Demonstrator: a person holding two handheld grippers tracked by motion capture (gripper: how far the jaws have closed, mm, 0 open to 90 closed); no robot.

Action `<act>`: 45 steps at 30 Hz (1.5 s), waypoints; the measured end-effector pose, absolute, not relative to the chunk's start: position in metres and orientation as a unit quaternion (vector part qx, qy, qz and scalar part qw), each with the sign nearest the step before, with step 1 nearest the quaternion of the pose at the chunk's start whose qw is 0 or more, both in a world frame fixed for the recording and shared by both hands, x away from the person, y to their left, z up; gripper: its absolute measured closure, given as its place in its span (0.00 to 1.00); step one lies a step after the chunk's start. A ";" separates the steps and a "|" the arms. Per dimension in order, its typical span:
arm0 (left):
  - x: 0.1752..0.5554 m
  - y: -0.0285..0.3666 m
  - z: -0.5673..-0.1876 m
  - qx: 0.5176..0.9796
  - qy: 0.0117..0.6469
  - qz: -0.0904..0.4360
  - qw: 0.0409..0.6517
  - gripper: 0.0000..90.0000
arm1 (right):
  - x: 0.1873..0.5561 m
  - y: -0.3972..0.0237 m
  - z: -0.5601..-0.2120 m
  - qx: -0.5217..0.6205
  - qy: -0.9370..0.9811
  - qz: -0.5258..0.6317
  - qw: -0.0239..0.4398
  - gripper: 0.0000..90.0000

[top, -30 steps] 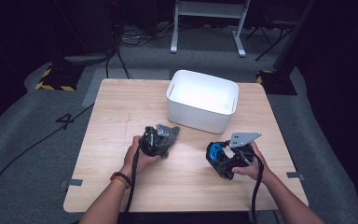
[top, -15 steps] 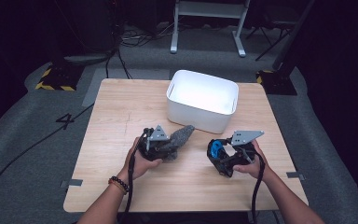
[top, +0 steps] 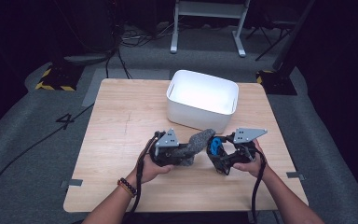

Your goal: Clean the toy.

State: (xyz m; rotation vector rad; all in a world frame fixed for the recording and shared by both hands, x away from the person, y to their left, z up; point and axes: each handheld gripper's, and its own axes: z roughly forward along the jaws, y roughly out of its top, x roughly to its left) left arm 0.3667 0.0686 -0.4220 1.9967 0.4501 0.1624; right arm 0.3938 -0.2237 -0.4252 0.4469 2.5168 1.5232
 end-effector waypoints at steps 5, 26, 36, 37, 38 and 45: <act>0.366 0.063 -0.422 0.825 0.177 0.050 0.535 0.75 | 0.391 -0.222 -0.421 0.141 0.826 0.540 0.077 0.29; 0.357 0.017 -0.457 0.896 0.095 0.069 0.429 0.75 | 0.388 -0.217 -0.414 0.136 0.801 0.578 0.072 0.29; 0.362 0.025 -0.461 0.889 0.111 0.090 0.435 0.76 | 0.386 -0.215 -0.412 0.134 0.796 0.586 0.067 0.29; 0.364 0.027 -0.458 0.885 0.114 0.091 0.442 0.76 | 0.386 -0.215 -0.412 0.134 0.797 0.586 0.065 0.29; 0.366 0.032 -0.455 0.878 0.120 0.094 0.454 0.76 | 0.386 -0.214 -0.412 0.134 0.797 0.586 0.064 0.29; 0.368 0.045 -0.444 0.859 0.131 0.116 0.480 0.76 | 0.383 -0.208 -0.416 0.126 0.803 0.580 0.055 0.29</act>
